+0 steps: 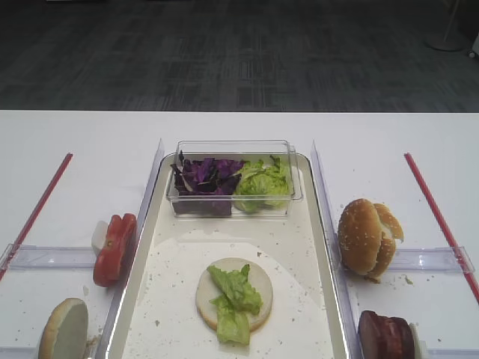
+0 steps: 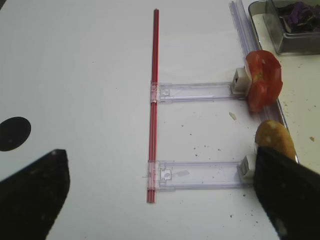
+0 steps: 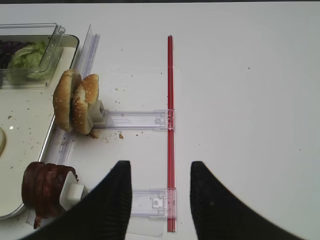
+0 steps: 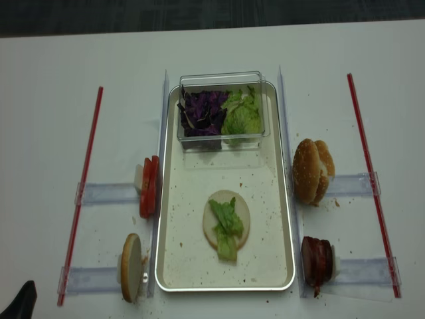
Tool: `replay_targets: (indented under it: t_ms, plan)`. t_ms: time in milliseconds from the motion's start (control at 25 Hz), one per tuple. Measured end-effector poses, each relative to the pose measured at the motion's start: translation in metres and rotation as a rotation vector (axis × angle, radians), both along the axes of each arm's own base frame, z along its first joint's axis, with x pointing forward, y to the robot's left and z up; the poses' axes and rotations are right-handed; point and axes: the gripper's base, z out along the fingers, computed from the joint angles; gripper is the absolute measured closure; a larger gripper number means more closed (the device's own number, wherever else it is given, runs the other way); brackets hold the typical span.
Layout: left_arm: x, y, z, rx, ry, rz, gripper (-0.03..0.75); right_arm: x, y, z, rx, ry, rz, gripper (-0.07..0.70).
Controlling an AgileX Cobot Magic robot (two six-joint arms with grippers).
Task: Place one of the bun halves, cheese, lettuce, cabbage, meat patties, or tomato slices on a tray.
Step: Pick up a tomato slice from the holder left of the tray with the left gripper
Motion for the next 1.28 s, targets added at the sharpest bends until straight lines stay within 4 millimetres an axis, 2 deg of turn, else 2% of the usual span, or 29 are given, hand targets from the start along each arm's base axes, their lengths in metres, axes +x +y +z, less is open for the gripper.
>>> replay_targets:
  t_ms: [800,960,1280]
  plan:
    - [0.002,0.000,0.000,-0.001,0.019,0.000,0.027,0.000,0.000,0.000,0.000,0.000,0.000,0.311]
    - [0.020,-0.001,0.000,-0.017,0.170,-0.006,0.027,0.000,0.000,0.000,0.000,0.000,0.000,0.311]
    - [0.077,0.001,-0.011,-0.032,0.615,0.000,0.027,0.000,0.000,0.000,0.000,0.000,0.000,0.311]
